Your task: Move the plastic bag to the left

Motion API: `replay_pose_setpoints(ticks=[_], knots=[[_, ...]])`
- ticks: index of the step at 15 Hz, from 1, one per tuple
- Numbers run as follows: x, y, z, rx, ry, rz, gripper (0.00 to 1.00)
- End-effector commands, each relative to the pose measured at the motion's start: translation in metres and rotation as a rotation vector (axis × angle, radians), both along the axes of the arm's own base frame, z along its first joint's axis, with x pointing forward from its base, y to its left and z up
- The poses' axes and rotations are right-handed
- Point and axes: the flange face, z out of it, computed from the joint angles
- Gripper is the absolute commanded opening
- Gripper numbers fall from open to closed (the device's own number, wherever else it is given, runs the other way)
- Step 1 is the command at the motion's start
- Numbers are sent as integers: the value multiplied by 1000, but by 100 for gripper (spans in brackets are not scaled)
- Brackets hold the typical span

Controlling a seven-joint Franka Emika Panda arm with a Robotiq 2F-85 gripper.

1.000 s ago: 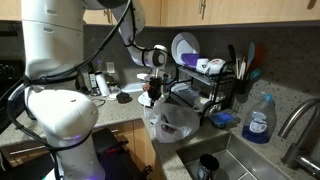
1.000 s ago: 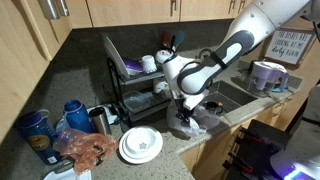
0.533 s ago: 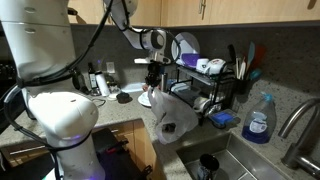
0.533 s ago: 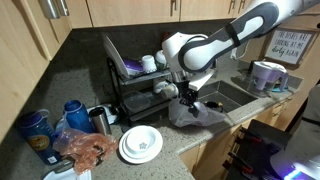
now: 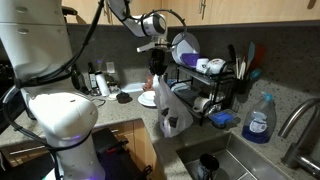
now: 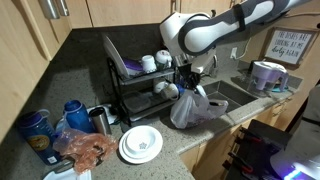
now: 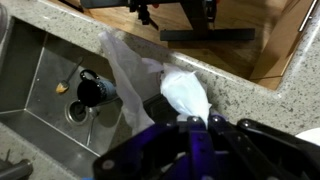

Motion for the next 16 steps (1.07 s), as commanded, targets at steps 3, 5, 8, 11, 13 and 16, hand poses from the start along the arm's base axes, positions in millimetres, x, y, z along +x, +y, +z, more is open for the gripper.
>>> replay_pose_setpoints(ticks=[3, 5, 8, 11, 13, 16], knots=[[10, -9, 59, -125, -54, 91, 2], [15, -10, 75, -167, -79, 123, 1], [17, -3, 95, -222, -122, 172, 1], [12, 18, 113, -249, -183, 245, 2], [8, 34, 122, -263, -213, 281, 2], [-1, 48, 132, -276, -244, 320, 2]])
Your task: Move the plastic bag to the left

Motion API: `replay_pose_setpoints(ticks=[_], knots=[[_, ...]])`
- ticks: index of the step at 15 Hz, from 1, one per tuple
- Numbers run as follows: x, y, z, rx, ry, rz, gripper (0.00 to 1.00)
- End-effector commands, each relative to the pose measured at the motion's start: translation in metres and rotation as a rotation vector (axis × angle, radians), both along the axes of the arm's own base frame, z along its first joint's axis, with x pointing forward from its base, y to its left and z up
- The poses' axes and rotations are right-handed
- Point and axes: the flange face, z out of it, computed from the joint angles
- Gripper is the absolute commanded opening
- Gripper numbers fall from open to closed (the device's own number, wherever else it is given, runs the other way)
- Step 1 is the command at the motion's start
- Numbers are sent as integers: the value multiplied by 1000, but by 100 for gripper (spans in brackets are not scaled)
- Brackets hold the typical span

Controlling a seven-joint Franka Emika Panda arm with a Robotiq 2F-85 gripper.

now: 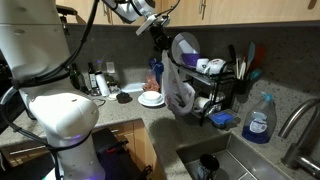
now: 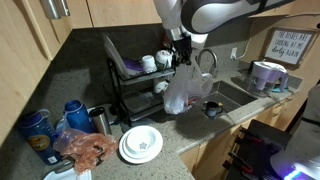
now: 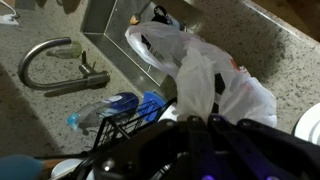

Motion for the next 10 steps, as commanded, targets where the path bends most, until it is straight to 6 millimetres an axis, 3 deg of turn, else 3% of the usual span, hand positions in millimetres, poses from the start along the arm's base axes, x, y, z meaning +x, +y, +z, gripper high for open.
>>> replay_pose_setpoints(ticks=[1, 7, 8, 10], knots=[[-13, 12, 21, -17, -24, 61, 2], [-35, 20, 59, 82, -54, 192, 3], [-25, 24, 45, 51, -34, 154, 3], [-31, 24, 56, 66, -47, 168, 3]])
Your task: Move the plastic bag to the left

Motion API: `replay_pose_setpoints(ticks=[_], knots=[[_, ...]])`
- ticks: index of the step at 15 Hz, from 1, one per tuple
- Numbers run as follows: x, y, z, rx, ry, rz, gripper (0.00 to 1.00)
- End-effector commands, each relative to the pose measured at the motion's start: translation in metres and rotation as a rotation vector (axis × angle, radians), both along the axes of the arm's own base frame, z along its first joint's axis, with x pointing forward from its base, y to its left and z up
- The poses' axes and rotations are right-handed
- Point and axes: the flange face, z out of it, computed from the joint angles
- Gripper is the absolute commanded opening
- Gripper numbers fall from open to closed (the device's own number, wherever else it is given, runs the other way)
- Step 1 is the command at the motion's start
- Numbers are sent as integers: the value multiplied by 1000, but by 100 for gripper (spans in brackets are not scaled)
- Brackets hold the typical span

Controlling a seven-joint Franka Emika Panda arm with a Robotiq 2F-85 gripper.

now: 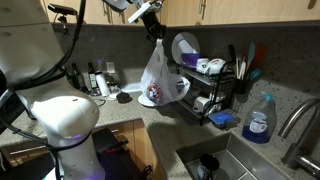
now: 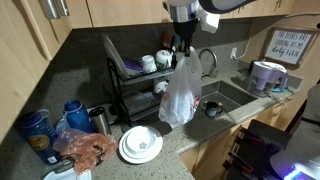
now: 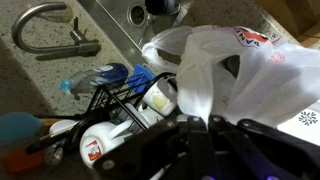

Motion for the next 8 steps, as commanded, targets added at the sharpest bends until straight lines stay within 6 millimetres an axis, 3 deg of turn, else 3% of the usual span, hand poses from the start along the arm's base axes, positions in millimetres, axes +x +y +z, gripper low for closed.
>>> replay_pose_setpoints(ticks=[1, 5, 8], knots=[[-1, 0, 3, 2, -2, 1, 3], [-1, 0, 2, 2, -2, 2, 3], [-11, 21, 7, -10, -20, 64, 2]])
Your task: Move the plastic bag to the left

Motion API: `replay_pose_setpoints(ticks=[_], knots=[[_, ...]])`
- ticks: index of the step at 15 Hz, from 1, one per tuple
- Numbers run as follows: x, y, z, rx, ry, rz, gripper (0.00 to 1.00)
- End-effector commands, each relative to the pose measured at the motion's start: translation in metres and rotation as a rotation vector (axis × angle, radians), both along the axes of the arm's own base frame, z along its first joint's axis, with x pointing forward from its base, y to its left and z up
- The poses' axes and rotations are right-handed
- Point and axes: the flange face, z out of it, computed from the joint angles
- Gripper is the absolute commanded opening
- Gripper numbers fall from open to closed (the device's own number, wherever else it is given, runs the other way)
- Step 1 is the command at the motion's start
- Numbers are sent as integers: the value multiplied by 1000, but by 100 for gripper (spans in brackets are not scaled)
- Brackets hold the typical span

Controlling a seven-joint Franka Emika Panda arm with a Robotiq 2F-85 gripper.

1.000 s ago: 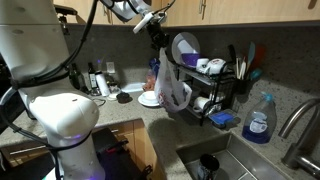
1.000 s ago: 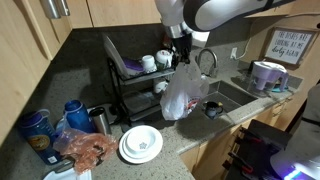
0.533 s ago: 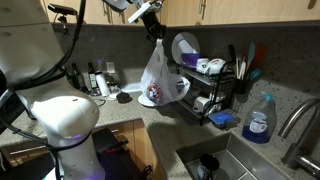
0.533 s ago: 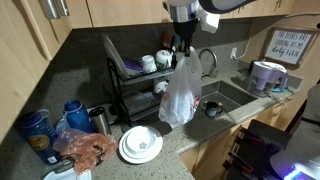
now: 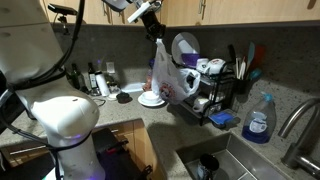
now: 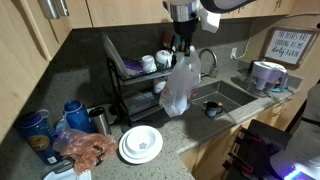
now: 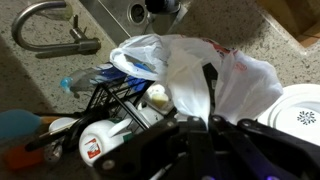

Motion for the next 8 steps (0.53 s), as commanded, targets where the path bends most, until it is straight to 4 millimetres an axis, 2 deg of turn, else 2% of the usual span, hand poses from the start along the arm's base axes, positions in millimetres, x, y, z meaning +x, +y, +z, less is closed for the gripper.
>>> replay_pose_setpoints(ticks=[1, 8], knots=[[-15, 29, 8, -13, -25, 79, 2], [-80, 117, 16, -10, -62, 292, 2]])
